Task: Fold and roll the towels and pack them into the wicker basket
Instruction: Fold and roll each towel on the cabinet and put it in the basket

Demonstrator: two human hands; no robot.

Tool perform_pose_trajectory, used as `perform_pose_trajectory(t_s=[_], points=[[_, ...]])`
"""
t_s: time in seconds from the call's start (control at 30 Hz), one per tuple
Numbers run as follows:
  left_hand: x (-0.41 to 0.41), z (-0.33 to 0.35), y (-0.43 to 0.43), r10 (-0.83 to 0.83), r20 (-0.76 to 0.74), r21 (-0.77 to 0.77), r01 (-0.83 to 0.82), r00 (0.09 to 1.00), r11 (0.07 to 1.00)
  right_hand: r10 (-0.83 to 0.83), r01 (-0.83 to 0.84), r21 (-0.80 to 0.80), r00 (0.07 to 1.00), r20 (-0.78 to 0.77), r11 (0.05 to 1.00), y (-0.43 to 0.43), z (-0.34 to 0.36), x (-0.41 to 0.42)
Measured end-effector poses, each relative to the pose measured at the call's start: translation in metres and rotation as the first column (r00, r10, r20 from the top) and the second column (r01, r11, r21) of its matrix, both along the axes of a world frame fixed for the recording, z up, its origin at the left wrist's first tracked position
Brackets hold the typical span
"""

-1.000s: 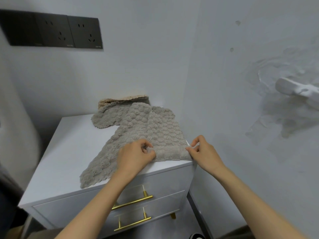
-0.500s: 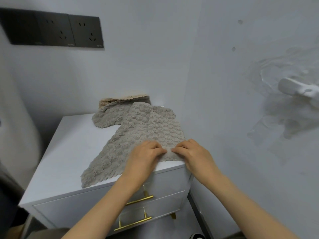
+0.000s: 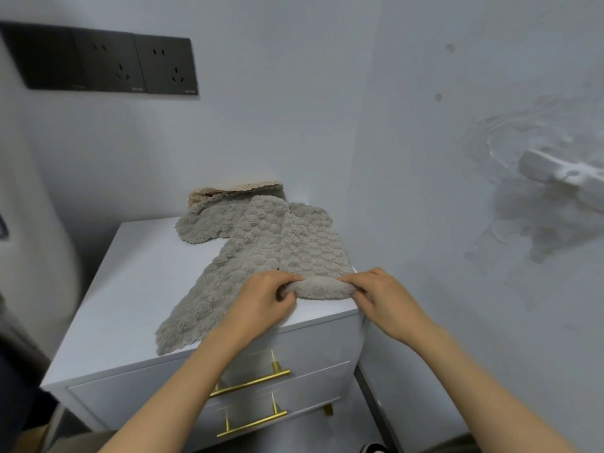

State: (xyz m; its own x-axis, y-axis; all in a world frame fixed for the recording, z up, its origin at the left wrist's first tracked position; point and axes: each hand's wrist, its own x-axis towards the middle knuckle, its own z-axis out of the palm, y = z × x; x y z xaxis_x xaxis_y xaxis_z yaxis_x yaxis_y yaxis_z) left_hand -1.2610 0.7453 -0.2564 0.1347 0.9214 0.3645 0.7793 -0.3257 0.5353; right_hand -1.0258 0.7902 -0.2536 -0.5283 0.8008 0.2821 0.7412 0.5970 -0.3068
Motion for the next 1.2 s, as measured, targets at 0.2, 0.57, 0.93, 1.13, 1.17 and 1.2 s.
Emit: perform_pose_trajectory(t_s=[0.2, 0.57, 0.93, 1.13, 1.17, 1.2], points=[[-0.003, 0.007, 0.003, 0.051, 0.192, -0.185, -0.015, 0.980, 0.983, -0.134, 0.029, -0.355, 0.952, -0.276, 0.934, 0.003, 0.008, 0.008], [0.000, 0.006, 0.013, 0.287, 0.172, -0.286, -0.231, 0.942, 0.930, -0.494, 0.292, -0.514, 0.810, -0.315, 0.806, 0.006, 0.010, -0.003], [0.010, -0.005, 0.007, 0.154, -0.090, 0.240, -0.129, 0.984, 0.962, -0.034, 0.077, 0.260, 0.985, -0.169, 0.962, -0.002, -0.001, -0.019], [0.014, -0.008, 0.004, 0.044, -0.251, 0.259, 0.024, 0.967, 0.966, 0.045, -0.042, 0.441, 0.999, 0.003, 0.897, -0.009, -0.014, -0.027], [0.013, -0.008, 0.003, 0.027, -0.266, 0.239, 0.039, 0.963, 0.970, 0.043, -0.045, 0.444, 0.999, 0.014, 0.895, -0.011, -0.016, -0.027], [0.012, -0.009, 0.003, 0.005, -0.287, 0.215, 0.059, 0.958, 0.975, 0.040, -0.043, 0.437, 0.999, 0.016, 0.898, -0.012, -0.017, -0.027]])
